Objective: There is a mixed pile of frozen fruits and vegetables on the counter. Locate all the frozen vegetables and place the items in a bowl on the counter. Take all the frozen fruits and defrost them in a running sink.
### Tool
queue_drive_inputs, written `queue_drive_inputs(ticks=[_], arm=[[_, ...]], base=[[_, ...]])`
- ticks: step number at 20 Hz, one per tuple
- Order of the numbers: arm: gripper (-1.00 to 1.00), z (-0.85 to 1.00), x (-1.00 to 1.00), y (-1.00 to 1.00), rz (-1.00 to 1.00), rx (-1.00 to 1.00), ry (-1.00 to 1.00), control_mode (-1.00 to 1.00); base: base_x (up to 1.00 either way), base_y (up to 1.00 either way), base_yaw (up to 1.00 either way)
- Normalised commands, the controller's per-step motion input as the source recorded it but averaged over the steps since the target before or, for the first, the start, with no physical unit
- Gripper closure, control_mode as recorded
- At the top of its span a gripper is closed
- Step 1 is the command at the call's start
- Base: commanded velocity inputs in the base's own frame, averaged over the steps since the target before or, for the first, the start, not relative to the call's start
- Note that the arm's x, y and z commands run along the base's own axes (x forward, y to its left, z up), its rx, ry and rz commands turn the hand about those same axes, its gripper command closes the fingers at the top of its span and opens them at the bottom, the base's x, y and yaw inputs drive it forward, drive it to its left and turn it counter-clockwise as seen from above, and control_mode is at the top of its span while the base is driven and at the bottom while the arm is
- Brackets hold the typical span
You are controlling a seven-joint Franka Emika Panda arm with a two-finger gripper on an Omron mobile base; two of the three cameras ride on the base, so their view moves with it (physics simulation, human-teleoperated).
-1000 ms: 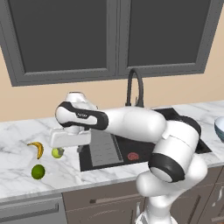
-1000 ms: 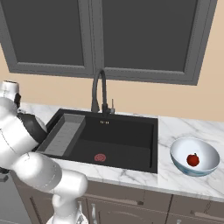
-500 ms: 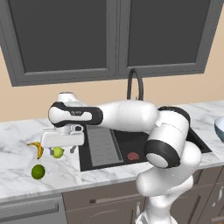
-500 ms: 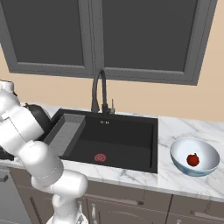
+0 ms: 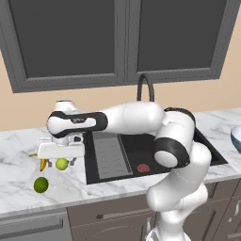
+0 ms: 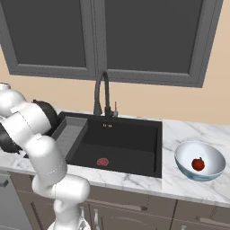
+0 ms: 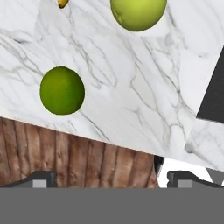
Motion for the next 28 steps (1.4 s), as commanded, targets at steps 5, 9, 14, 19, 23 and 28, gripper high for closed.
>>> queue_drive_inputs(ticks=[5, 9, 14, 19, 23, 28], arm=[[-1.0, -0.1, 0.12, 0.26, -0.09, -0.1, 0.04, -1.0], [-1.0, -0.08, 0.09, 0.26, -0.08, -0.11, 0.07, -1.0], [-1.0, -0.03, 0.03, 0.3, -0.07, -0.1, 0.08, -1.0], [-1.0, -0.04, 0.06, 0.32, -0.04, -0.11, 0.1, -1.0], [-1.0, -0.17, 0.18, 0.21, -0.01, -0.1, 0.07, -1.0], [-1.0, -0.21, 0.23, 0.18, 0.0, -0.11, 0.02, -1.0]], base=[[0.0, 0.0, 0.0], [0.0, 0.0, 0.0], [0.0, 0.0, 0.0], [0.0, 0.0, 0.0], [0.0, 0.0, 0.0], [0.0, 0.0, 0.0]])
